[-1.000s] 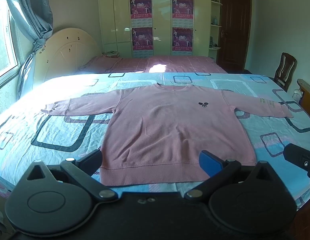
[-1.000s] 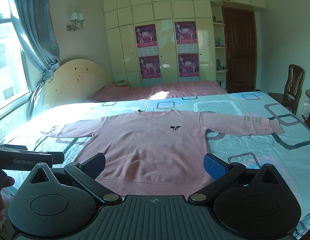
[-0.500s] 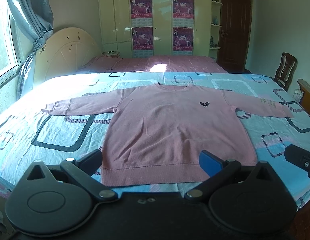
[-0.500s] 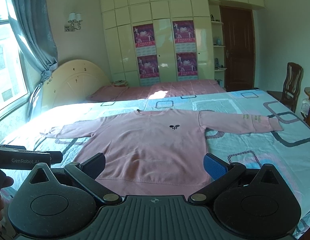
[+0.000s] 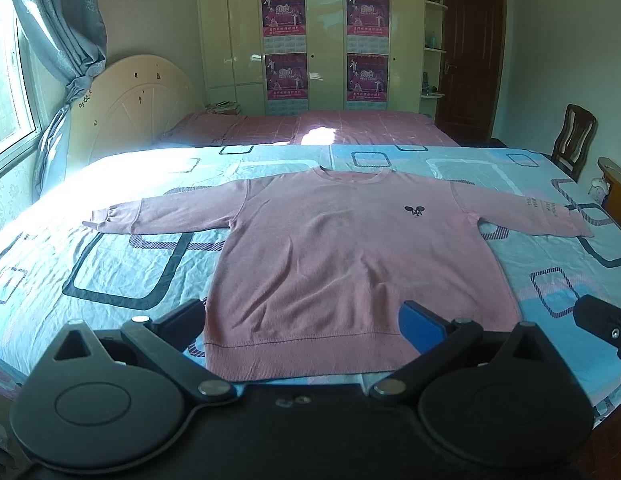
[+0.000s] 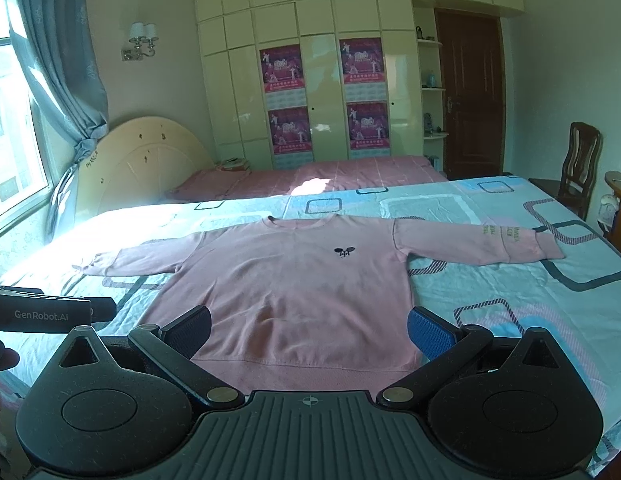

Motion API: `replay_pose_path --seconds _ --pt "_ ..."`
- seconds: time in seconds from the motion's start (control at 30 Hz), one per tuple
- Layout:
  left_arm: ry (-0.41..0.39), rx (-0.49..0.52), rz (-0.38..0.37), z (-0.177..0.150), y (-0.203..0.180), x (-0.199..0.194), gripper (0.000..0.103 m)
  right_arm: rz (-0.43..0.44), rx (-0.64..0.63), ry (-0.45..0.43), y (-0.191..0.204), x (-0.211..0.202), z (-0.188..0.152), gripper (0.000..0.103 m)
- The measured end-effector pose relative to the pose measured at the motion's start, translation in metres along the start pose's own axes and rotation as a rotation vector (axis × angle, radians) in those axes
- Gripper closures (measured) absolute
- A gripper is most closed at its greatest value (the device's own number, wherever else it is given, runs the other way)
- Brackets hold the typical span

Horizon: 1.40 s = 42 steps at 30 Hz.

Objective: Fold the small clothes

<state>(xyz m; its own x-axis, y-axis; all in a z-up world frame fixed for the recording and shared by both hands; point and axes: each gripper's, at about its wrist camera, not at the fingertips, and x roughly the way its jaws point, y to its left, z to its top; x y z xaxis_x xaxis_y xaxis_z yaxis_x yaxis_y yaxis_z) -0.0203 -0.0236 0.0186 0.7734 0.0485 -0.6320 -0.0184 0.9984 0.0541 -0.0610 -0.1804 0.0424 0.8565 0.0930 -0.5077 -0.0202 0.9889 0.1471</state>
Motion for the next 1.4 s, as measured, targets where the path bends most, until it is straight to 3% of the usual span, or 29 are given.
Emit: replay_pose_path --seconds 0.5,0.8,1.03,1.4 --pt "0.027 -0.001 0.008 0.014 0.016 0.038 0.000 -0.061 0.031 0.022 -0.005 0.034 0.004 0.000" --pt "0.037 -0.009 0.007 0.032 0.035 0.085 0.000 -0.113 0.072 0.035 -0.011 0.076 0.012 0.000" --pt "0.036 0.015 -0.046 0.056 0.047 0.133 0.000 -0.180 0.153 0.002 -0.023 0.114 0.029 0.000" --pt "0.053 0.025 -0.103 0.088 0.052 0.198 0.000 -0.284 0.162 0.015 -0.042 0.163 0.055 0.000"
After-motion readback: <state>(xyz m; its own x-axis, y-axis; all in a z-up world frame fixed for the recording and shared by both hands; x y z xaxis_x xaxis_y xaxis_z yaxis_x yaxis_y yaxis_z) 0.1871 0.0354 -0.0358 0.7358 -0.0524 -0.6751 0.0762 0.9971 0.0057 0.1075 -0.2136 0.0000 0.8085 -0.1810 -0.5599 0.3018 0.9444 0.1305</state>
